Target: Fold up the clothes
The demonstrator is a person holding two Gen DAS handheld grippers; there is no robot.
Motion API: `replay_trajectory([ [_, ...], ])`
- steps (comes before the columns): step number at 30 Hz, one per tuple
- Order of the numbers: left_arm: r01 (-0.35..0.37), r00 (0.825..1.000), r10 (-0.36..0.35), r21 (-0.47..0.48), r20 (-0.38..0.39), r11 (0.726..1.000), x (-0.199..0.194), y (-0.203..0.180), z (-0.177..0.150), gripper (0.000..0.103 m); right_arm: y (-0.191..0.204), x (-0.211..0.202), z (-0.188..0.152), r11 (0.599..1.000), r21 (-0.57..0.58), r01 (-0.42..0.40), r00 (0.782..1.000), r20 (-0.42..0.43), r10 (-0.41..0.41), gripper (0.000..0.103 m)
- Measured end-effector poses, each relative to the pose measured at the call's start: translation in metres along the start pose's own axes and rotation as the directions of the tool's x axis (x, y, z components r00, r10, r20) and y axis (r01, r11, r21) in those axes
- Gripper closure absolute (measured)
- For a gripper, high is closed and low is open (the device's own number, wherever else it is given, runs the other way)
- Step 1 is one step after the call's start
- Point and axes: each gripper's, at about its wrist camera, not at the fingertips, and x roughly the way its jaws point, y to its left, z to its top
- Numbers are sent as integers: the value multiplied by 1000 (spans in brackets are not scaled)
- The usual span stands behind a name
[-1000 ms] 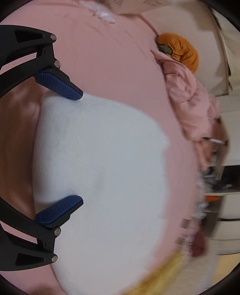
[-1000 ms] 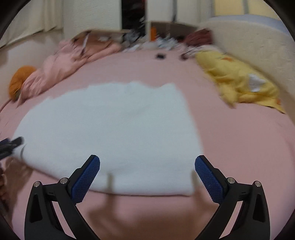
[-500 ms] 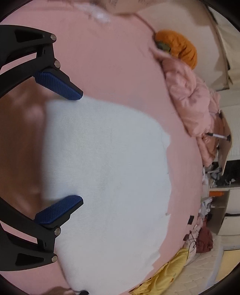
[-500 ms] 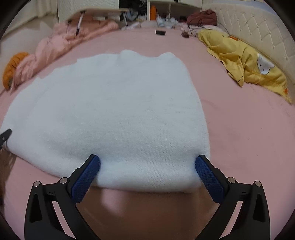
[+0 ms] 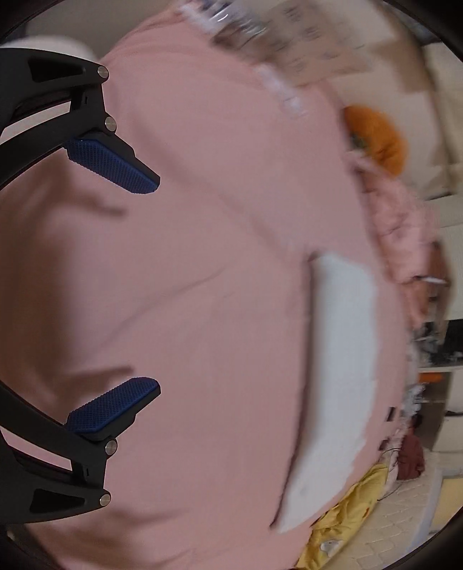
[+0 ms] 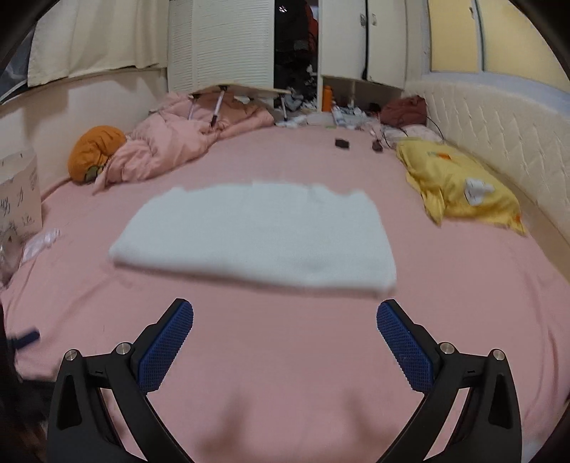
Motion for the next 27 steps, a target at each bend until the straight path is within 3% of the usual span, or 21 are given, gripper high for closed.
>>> replay_trajectory([
  [2, 101, 991, -98, -42, 87, 994, -19, 4, 9, 0, 1, -8, -16, 1000, 15, 10, 1000, -10, -10, 0],
  [4, 135, 982, -124, -69, 143, 988, -32, 7, 7, 0, -2, -16, -21, 999, 45, -4, 1000, -19, 5, 0],
  [10, 130, 985, -125, -39, 122, 991, -33, -1, 3, 0, -5, -49, -1, 999, 36, 27, 996, 81, -30, 0],
  [21, 177, 976, -168, -59, 137, 982, -34, 4, 7, 0, 4, -61, 1, 1000, -6, 18, 992, 123, -17, 0],
  [24, 312, 947, -297, -124, 123, 942, -28, 14, 11, 0, 6, -57, 0, 1000, -21, 20, 993, 119, -18, 0],
  [27, 472, 882, -458, -227, 114, 852, -14, 26, 20, 0, 4, -49, -3, 1000, -12, 8, 995, 99, -7, 0],
])
